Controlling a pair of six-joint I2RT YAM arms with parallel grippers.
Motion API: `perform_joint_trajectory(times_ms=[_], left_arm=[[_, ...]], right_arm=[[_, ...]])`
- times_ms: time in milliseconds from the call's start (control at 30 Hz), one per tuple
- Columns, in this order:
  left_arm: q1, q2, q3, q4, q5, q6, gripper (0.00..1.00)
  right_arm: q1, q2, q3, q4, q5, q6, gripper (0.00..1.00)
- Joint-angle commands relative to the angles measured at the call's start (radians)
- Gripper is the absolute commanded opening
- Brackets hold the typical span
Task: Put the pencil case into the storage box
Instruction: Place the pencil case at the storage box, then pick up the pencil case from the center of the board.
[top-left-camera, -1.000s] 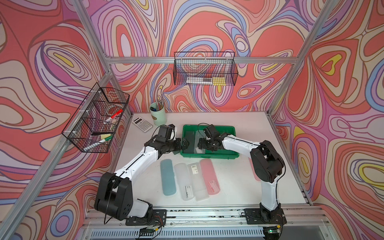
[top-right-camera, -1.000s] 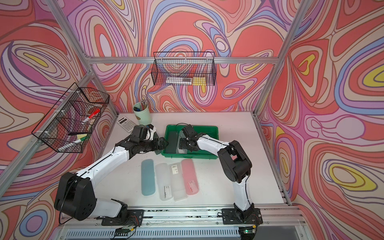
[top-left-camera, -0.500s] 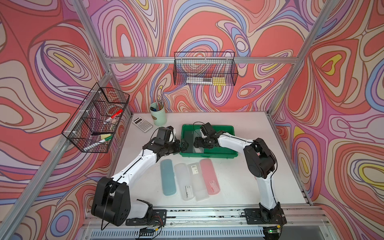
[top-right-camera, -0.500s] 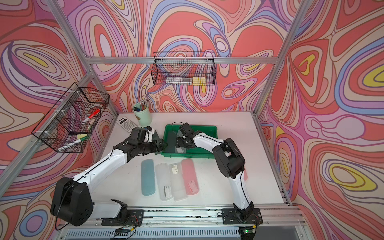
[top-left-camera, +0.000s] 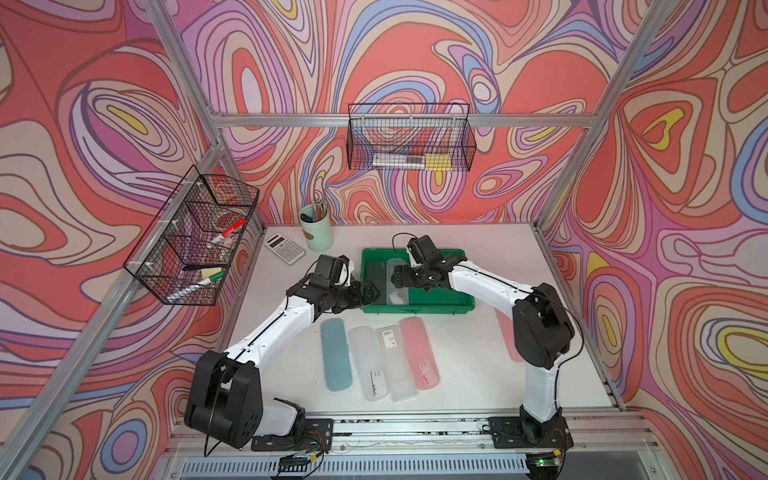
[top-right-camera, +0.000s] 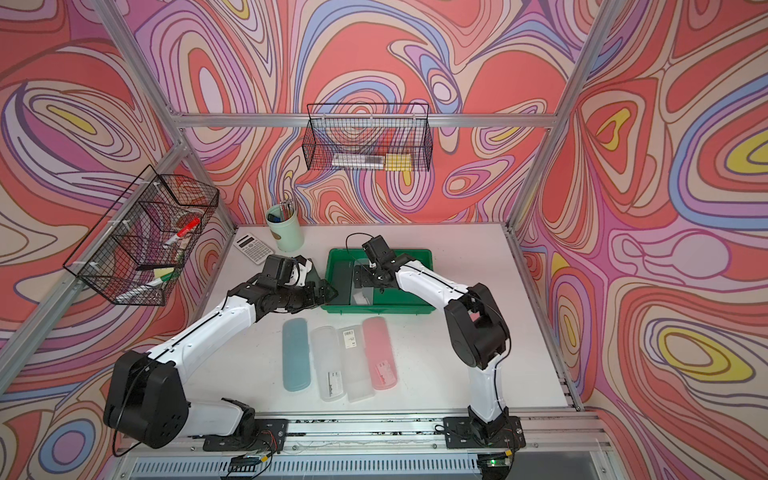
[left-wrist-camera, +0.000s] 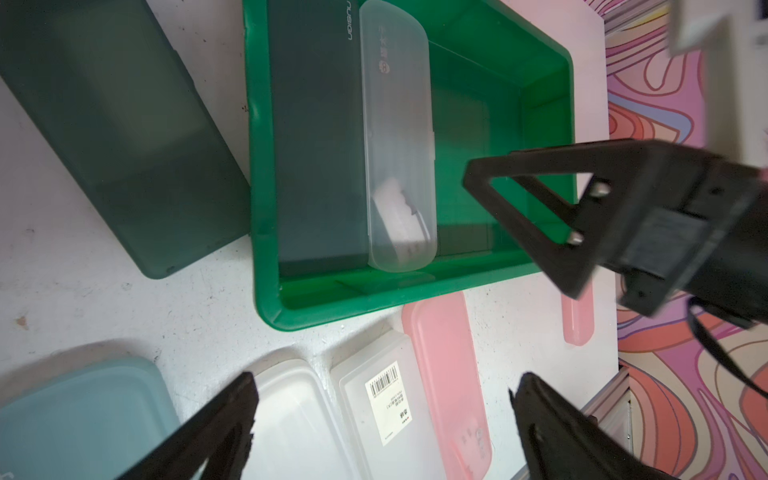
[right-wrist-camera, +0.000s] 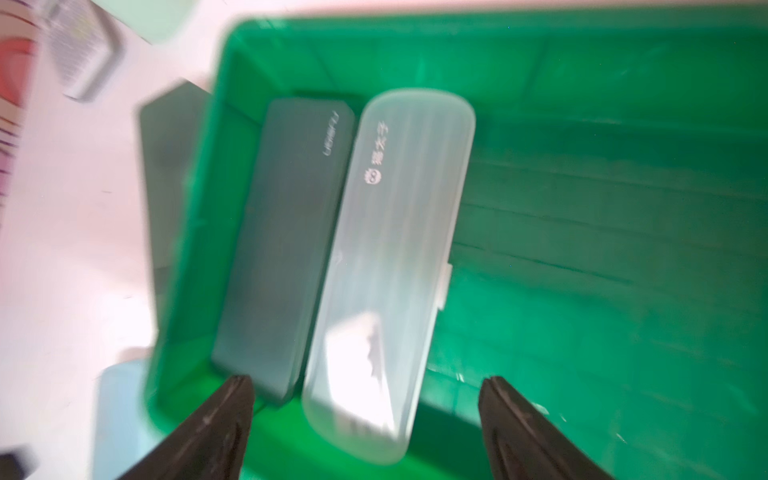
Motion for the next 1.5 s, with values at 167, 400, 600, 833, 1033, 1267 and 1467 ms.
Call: perform_joint_trajectory(times_ms=[167, 400, 600, 833, 1033, 1267, 1467], left_arm=[[-0.030, -0.081, 0.008, -0.163, -0.025, 0.018, 0.99], [-0.039, -0.202, -0.115, -0.108, -0.053, -0.023, 0.99], [-0.051, -0.290, -0.181, -0.070, -0.038, -0.043, 0.99], [-0.070, -0.370, -0.232, -0.008, -0.022, -0.068, 0.99], [-0.093, -0.368, -0.243, 0.038, -0.021, -0.057, 0.99], [-0.098, -0.370, -0.292, 0.100, -0.038, -0.054, 0.99], [-0.097, -0.387, -0.333, 0.114, -0.023, -0.061, 0.99]], right_arm=[[-0.004, -0.277, -0.138, -0.103, 0.095, 0.018, 0.90], [-0.004, -0.461, -0.253, -0.187, 0.248, 0.033, 0.95], [-0.004, -0.617, -0.402, -0.254, 0.377, 0.095, 0.98], [-0.004, -0.710, -0.536, -0.366, 0.484, 0.222, 0.98], [-0.004, -0.827, -0.682, -0.374, 0.474, 0.341, 0.98], [-0.005, -0.806, -0.736, -0.402, 0.455, 0.439, 0.98], [-0.009, -0.763, -0.727, -0.418, 0.464, 0.480, 0.98]])
